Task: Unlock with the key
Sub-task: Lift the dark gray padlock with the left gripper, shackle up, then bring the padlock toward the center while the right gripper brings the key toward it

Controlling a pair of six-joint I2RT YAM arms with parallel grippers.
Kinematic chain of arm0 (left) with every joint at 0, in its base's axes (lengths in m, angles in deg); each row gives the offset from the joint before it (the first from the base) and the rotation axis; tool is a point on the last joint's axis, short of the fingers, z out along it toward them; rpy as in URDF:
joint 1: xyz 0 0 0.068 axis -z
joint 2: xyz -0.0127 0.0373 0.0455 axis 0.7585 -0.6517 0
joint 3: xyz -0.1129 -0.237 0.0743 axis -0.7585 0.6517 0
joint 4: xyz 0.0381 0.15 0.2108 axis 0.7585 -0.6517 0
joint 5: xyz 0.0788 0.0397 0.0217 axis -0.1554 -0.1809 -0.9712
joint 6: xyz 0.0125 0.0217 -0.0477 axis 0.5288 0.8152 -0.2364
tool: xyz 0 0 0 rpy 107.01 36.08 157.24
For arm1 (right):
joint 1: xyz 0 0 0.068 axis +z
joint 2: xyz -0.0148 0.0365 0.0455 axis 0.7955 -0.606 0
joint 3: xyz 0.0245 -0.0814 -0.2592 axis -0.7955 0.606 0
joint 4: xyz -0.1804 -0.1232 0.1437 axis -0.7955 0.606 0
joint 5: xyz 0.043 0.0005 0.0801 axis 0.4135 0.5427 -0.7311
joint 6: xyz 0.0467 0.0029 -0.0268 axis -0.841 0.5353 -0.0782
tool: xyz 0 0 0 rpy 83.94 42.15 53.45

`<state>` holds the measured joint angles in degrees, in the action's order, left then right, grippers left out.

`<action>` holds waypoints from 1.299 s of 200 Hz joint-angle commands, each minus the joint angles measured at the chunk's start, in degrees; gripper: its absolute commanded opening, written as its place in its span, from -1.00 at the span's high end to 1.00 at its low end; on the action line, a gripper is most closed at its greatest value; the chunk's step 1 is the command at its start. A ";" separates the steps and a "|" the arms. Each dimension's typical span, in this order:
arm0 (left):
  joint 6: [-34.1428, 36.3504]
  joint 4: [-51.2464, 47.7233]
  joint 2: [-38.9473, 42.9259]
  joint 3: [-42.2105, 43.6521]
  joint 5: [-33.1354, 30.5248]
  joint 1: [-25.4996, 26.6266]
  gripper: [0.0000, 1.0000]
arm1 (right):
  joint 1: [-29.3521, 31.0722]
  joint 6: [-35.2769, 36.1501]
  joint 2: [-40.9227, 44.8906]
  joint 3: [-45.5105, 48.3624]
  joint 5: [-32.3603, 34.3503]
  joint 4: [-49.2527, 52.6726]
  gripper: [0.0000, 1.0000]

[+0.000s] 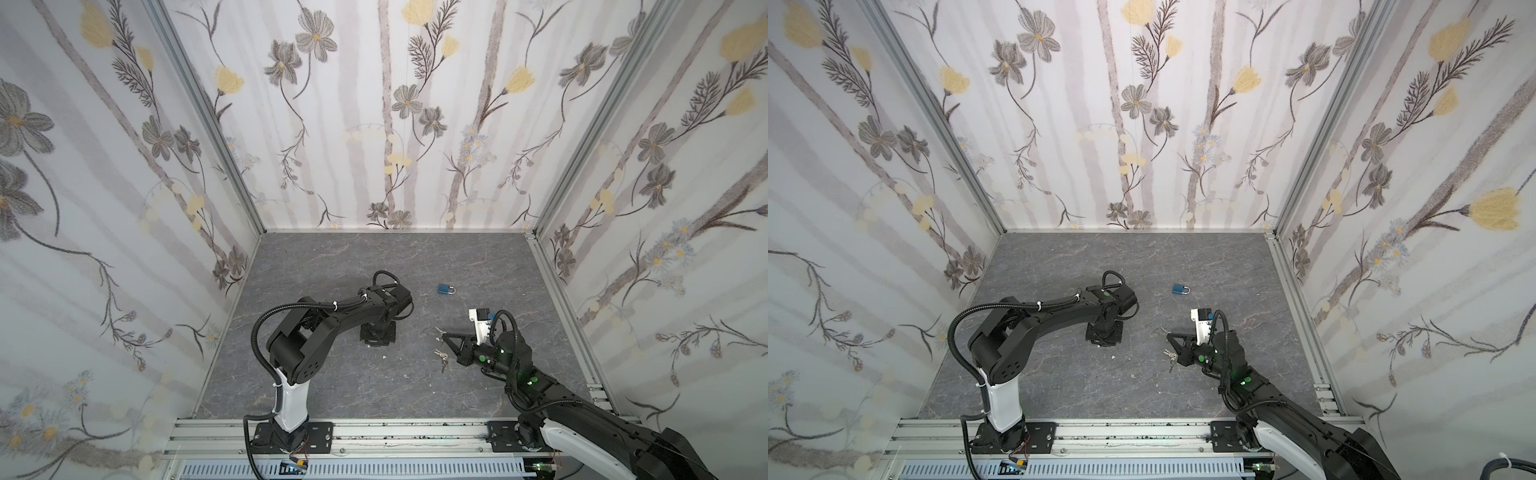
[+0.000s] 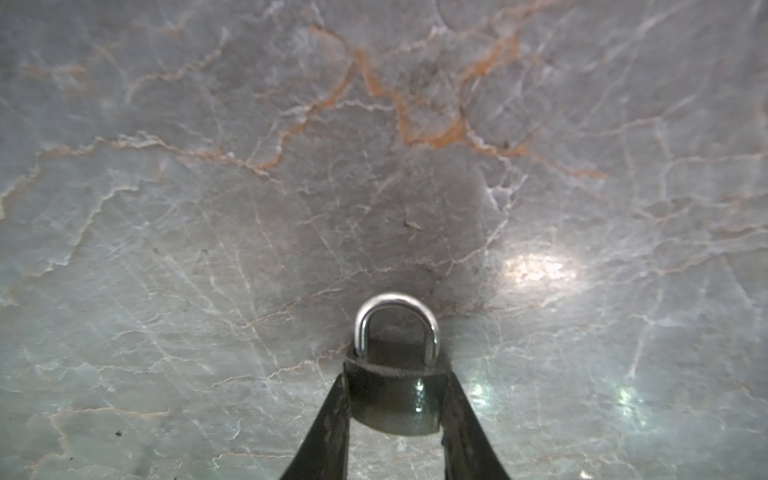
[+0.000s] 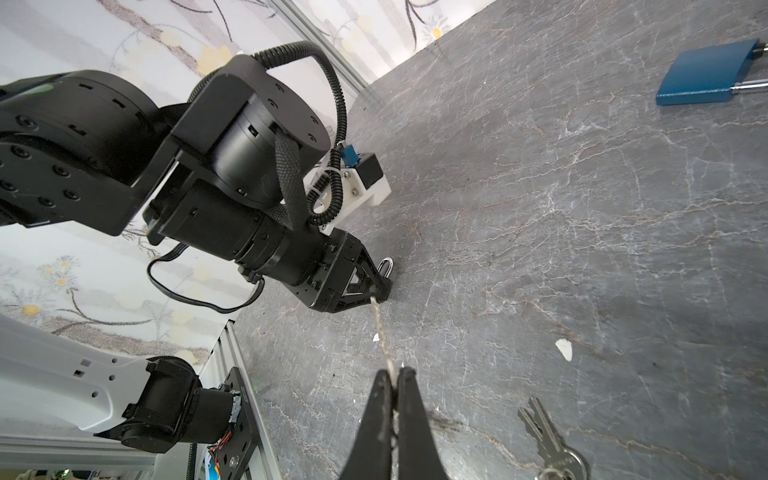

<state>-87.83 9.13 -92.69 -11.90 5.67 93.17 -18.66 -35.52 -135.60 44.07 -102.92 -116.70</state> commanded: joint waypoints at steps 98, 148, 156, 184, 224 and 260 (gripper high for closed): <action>-22.05 12.99 16.42 8.65 5.45 -1.12 0.71 | 8.63 5.56 -4.11 -3.47 10.53 -5.77 1.00; -29.03 17.92 23.09 12.14 7.11 -1.74 0.68 | 11.62 6.62 -8.33 -5.30 13.68 -10.17 1.00; -29.80 18.25 23.67 12.32 7.37 -1.90 0.68 | 11.99 6.81 -8.91 -5.61 14.15 -10.76 1.00; -33.32 20.95 26.25 13.99 8.46 -2.48 0.68 | 14.96 7.99 -11.02 -6.83 16.69 -12.03 1.00; -37.80 25.66 28.76 16.38 10.13 -3.05 0.66 | 17.48 8.48 -15.09 -8.20 19.55 -15.33 1.00; -38.88 26.54 29.26 15.89 10.46 -3.18 0.65 | 18.56 8.41 -20.61 -9.88 20.08 -18.90 1.00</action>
<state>-124.44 32.96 -63.92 4.28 15.75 90.08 -0.60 -27.56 -153.37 35.44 -84.34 -129.88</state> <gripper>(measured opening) 0.287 0.048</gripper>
